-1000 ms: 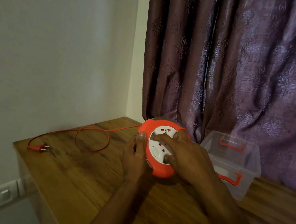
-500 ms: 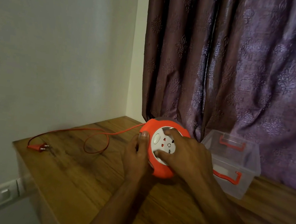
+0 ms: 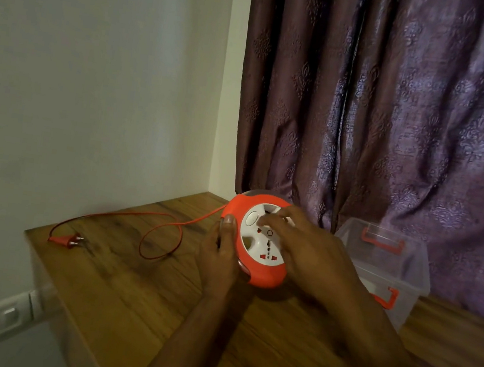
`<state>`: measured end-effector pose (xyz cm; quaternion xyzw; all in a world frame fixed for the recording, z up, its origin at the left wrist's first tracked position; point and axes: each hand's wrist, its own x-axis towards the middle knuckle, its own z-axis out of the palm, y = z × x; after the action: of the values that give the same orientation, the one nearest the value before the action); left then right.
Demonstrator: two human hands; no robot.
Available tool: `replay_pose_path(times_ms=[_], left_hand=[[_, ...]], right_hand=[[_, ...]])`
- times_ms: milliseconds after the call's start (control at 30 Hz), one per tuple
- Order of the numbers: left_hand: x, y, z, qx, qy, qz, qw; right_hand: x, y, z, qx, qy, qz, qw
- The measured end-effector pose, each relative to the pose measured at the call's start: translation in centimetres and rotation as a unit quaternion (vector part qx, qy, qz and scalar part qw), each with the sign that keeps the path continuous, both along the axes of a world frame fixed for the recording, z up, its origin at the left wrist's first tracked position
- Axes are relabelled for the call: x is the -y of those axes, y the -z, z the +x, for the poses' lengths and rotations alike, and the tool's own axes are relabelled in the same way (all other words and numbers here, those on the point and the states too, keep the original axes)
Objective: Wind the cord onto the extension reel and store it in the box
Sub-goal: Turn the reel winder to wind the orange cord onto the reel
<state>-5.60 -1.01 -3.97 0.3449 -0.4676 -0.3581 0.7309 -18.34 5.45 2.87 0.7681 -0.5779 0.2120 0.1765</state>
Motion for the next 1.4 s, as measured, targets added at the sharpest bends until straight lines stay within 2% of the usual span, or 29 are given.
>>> replay_pose_path(times_ms=[200, 633, 833, 1067, 1400], left_hand=[[0.1, 0.3, 0.0, 0.010, 0.020, 0.000, 1.000], [-0.6, 0.0, -0.1, 0.025, 0.026, 0.010, 0.999], [-0.3, 0.2, -0.2, 0.017, 0.017, 0.026, 0.999], [-0.3, 0.1, -0.3, 0.023, 0.004, 0.008, 1.000], [-0.5, 0.1, -0.4, 0.023, 0.000, 0.012, 1.000]], right_hand=[[0.0, 0.4, 0.3, -0.044, -0.002, 0.071, 0.996], [0.5, 1.2, -0.2, -0.039, 0.009, 0.108, 0.993], [0.3, 1.4, -0.3, 0.026, 0.008, 0.107, 0.994], [0.9, 1.6, -0.3, 0.010, 0.047, 0.068, 0.997], [1.4, 2.4, -0.3, 0.083, 0.081, 0.013, 0.993]])
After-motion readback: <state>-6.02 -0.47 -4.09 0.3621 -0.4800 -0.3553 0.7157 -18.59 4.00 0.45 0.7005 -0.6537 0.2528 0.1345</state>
